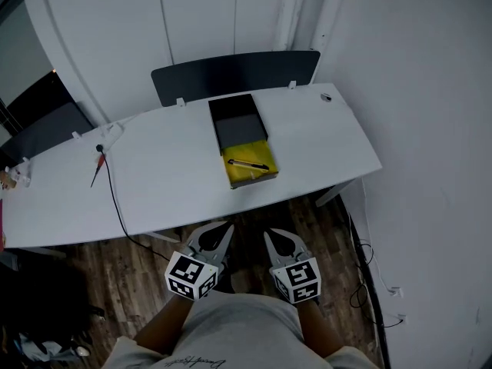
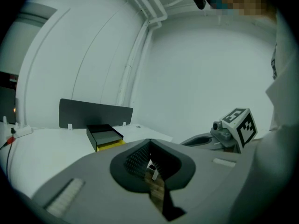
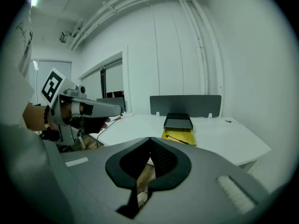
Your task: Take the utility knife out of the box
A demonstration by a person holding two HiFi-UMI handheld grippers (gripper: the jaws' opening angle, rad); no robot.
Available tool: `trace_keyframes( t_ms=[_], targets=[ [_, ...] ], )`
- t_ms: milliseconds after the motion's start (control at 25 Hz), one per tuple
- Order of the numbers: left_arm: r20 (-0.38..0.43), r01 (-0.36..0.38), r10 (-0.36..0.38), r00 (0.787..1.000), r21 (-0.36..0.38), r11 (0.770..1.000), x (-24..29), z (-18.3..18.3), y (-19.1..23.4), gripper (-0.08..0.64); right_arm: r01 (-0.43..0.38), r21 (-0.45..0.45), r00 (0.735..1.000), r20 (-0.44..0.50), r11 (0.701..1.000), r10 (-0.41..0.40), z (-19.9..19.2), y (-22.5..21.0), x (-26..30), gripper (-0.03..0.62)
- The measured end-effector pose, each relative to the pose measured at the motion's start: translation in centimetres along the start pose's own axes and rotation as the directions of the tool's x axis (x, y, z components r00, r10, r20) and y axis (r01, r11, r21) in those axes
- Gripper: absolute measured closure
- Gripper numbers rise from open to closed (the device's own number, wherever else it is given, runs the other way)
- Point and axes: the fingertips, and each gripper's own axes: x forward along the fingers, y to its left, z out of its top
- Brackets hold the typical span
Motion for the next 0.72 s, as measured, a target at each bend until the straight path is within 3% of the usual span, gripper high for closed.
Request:
trace_keyframes(
  t_ms=[720],
  targets=[
    [-0.017, 0.078, -0.078, 0.997, 0.005, 0.997, 9.4, 5.9, 14.7, 0.558, 0.097, 0.0, 0.995, 0.008, 0.995, -0.097, 9.1, -6.8, 14.5, 0.577]
  ],
)
